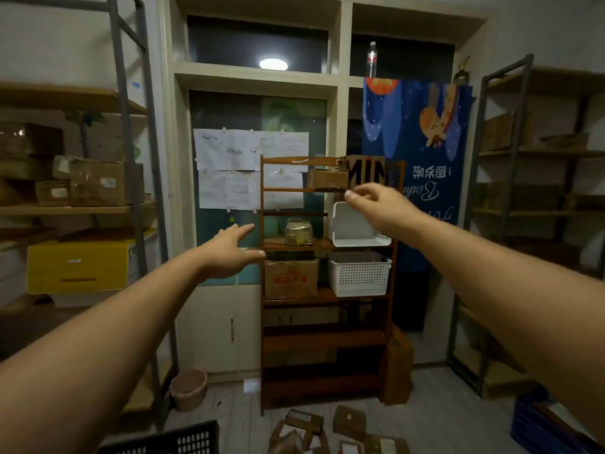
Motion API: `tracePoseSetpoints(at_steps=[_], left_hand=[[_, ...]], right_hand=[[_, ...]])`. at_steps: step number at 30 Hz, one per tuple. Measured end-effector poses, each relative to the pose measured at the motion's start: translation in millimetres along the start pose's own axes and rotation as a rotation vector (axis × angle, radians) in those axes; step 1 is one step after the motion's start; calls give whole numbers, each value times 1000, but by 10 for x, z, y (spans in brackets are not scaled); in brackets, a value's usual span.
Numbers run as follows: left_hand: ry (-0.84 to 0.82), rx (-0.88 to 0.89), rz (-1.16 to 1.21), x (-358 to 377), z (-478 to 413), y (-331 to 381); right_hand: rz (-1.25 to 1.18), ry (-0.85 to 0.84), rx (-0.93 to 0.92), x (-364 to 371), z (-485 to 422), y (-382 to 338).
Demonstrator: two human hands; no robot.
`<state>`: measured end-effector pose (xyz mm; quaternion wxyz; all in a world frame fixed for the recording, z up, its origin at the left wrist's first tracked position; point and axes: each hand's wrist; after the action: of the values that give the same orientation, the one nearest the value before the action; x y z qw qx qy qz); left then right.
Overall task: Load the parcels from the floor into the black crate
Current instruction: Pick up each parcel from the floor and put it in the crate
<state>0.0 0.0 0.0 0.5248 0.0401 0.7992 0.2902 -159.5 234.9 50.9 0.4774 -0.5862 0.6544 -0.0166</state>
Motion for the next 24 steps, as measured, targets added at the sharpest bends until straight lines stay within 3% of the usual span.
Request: tracePoseSetpoints(at_steps=[4, 12, 24], left_hand=[[1, -12, -6, 43, -55, -194], [-92, -20, -70, 503, -409, -608], [-298, -133, 65, 2343, -1457, -286]], right_hand=[[87, -69, 171, 292, 2, 248], [126, -188, 292, 928, 28, 816], [236, -356, 402, 1175, -67, 2670]])
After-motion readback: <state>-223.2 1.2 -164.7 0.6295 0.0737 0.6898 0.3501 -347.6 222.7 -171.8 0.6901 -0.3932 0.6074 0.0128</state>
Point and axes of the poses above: each hand's wrist, its own z-axis away from the middle knuckle, its own x-axis out of the palm, y = z × x, and after that the axes turned 1 degree about -z, right-handed
